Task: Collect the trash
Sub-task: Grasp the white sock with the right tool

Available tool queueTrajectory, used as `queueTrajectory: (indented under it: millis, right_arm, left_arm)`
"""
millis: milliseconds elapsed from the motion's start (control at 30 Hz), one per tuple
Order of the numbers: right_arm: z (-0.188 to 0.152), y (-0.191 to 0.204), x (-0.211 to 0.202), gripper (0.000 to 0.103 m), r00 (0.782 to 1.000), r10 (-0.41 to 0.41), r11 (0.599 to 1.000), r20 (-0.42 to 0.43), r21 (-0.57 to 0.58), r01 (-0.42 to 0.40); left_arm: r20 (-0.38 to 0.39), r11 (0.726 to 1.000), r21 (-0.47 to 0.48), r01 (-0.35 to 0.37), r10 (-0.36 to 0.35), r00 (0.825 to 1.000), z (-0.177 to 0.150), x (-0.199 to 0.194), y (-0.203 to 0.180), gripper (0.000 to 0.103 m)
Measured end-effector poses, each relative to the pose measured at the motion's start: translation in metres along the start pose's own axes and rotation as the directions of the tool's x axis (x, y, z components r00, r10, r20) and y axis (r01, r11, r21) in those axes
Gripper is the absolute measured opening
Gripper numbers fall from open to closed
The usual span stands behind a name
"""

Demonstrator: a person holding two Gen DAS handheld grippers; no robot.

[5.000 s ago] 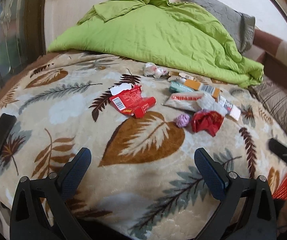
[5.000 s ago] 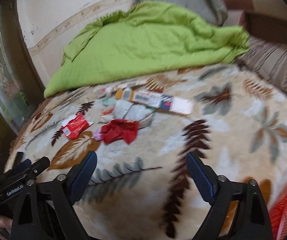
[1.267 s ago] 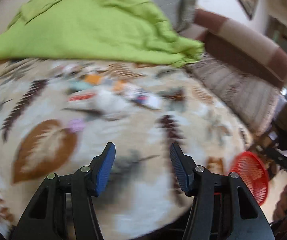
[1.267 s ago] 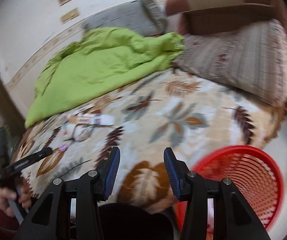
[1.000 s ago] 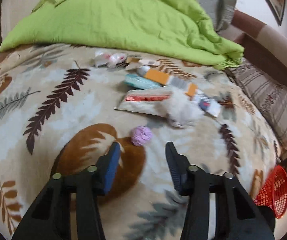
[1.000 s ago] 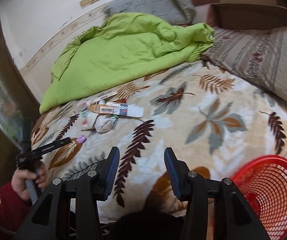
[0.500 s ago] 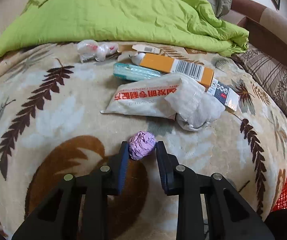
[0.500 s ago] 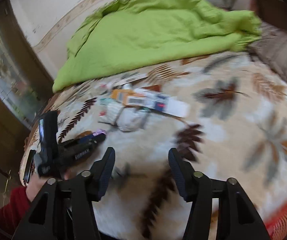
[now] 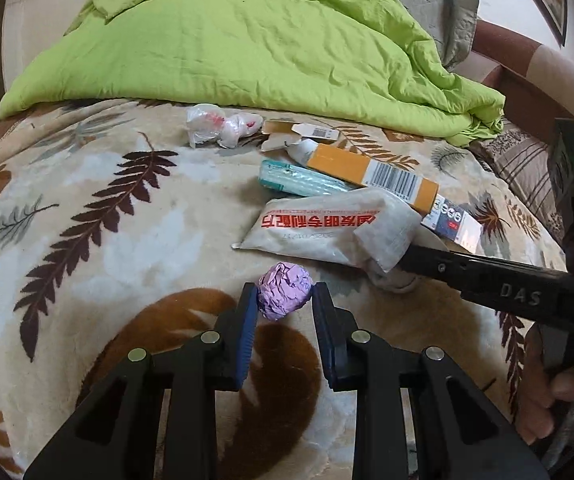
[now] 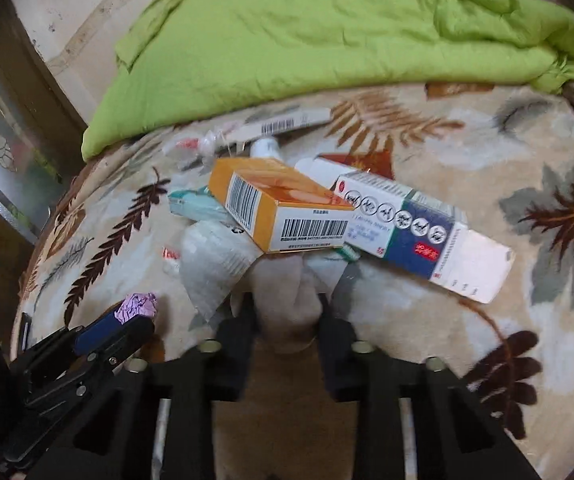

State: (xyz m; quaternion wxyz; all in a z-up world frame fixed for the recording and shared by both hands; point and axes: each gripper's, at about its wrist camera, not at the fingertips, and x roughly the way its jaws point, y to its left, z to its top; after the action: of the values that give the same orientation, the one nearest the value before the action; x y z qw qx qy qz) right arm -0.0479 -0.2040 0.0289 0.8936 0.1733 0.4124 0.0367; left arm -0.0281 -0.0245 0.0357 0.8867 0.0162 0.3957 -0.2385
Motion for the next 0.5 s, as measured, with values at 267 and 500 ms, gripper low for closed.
queueTrajectory:
  millis: [267,500]
  right_arm:
    - [-0.033,0.01,-0.066,0.019,0.991,-0.038,0.998,0.13,-0.044,0.044]
    - [-0.069,-0.002,-0.13,0.019,0.967,-0.034,0.998,0.253,0.063,0.019]
  left_arm:
    - [0.041,0.998,0.052,0.019,-0.021,0.999,-0.003,-0.011,-0.013,0.026]
    - [0.07,0.993,0.106,0.042,-0.05,0.996,-0.015,-0.034,-0.03,0.026]
